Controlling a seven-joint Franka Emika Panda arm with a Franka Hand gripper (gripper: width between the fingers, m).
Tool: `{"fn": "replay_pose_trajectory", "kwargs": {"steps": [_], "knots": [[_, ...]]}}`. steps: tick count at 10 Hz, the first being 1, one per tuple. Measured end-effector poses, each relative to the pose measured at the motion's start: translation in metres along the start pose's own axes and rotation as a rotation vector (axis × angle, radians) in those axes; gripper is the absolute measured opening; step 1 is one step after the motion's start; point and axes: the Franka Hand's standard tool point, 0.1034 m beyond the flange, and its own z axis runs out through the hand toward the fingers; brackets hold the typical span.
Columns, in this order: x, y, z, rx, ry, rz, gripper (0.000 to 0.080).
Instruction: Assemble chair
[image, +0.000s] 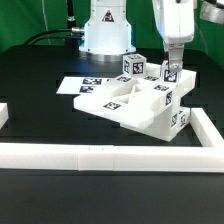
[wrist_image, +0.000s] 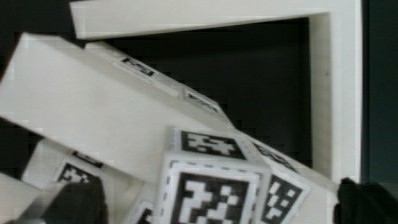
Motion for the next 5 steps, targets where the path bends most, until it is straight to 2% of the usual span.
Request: {"fn": "replay_pose_trajectory", "kwargs": {"steps": [4, 5], "knots": [[-0.009, 0.0, 0.001, -0.014, 0.009, -0.33, 0.0649], [-0.012, 0.001, 0.002, -0.028, 0.021, -0.427, 0.0649]]}}
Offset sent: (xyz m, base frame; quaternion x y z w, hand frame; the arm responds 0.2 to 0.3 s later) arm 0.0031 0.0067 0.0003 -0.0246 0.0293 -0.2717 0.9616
